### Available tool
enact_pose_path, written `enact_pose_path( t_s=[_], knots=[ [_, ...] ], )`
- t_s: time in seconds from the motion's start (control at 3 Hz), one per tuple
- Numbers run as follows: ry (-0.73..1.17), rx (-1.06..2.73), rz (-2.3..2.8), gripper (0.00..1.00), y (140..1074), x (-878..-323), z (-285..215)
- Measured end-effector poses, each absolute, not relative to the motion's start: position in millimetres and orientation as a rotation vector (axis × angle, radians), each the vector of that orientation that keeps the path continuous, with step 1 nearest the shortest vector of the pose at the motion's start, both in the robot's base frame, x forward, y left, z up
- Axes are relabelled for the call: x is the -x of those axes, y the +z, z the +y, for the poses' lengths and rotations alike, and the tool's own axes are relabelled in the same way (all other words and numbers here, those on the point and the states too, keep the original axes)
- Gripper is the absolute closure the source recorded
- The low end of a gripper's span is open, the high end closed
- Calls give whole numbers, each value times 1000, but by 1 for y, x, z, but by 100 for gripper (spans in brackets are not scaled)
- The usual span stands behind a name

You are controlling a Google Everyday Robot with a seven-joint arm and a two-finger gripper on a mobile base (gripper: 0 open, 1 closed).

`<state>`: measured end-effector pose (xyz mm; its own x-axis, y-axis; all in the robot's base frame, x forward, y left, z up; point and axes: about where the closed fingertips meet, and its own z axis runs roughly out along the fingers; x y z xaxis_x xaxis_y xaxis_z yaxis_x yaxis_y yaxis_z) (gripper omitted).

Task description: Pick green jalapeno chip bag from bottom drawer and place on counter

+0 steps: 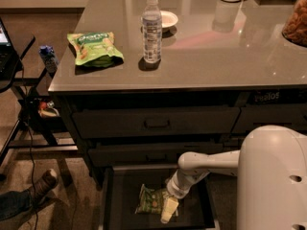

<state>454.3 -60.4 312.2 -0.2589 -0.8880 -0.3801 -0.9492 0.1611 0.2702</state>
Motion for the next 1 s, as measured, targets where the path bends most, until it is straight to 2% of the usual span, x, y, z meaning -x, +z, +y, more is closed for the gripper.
enact_pose_path(
  t_s=[1.0],
  knots=[
    [683, 1826, 2328, 0, 238, -461, -55]
  ],
)
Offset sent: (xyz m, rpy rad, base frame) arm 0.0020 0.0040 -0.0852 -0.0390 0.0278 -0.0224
